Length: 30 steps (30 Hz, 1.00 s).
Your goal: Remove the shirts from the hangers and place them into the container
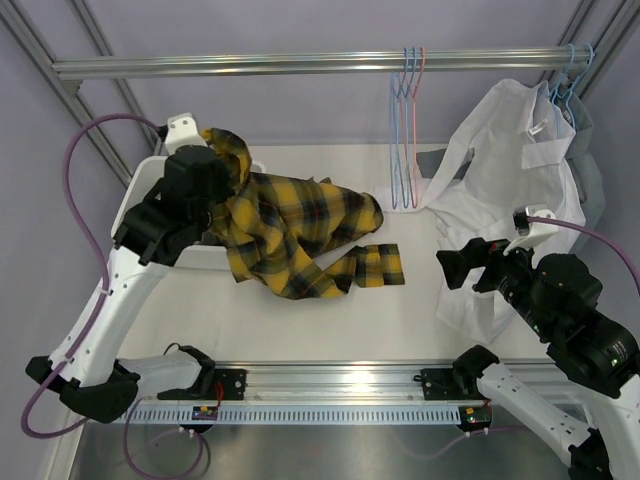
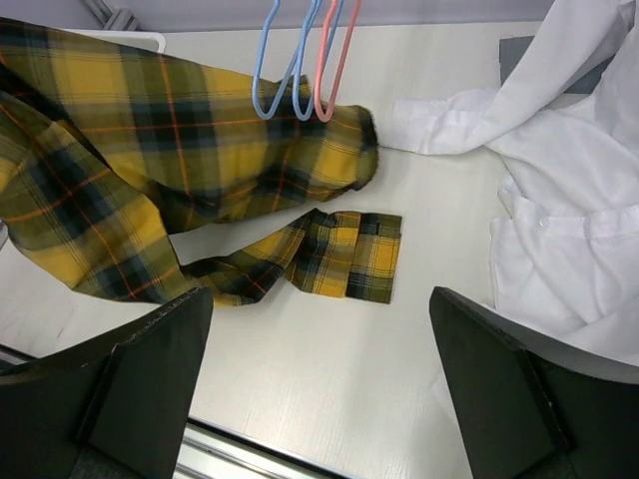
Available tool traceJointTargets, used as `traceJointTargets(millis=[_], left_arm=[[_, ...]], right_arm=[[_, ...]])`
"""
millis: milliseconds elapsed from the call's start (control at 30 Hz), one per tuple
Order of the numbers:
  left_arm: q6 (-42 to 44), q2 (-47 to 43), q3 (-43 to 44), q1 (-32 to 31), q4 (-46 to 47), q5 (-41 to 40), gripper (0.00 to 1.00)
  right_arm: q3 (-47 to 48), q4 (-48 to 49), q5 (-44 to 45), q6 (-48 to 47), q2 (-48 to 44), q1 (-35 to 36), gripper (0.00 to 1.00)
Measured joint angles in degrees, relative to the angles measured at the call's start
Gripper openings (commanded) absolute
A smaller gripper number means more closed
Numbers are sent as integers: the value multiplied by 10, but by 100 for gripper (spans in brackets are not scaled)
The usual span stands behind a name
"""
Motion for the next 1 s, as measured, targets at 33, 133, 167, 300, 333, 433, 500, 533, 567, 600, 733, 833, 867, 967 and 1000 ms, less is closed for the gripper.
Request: traceJointTargets(millis=[33,133,167,300,333,433,500,533,567,600,733,833,867,967,1000], left_arm=[[9,-1,3,28,-4,0,0],[33,5,1,129,-5,23,0],[37,10,-4,167,-1,35,0],[42,57,-36,285,25,95,0],[42,78,-45,305,36,109,0],[43,154,-68,347,64,145,0],[43,211,-72,360,71,163,0],[44,240,-72,366,74,169,0],[44,266,-72,371,76,176,0],[43,292,-72,374,77,182,0],[40,360,-72,386,84,205,7],[36,369,-72,390,89,215,16],[35,369,-72,391,90,215,22],[31,369,-72,392,90,215,36],[32,366,-72,392,90,215,42]], right_arm=[[0,3,0,-1,1,0,100],[0,10,-6,-6,3,0,99],[0,11,-9,-7,3,0,99],[0,12,-12,-9,3,0,100],[0,12,-13,-9,3,0,99],[0,12,-13,-9,3,0,99],[0,11,-13,-9,3,0,100],[0,11,-13,-9,3,0,100],[0,11,-13,-9,3,0,100],[0,11,-13,-9,3,0,99],[0,7,-13,-9,3,0,100],[0,4,-13,-9,6,0,100],[0,2,-12,-9,7,0,99],[0,0,-13,-9,11,0,99],[0,0,-13,-9,12,0,100]])
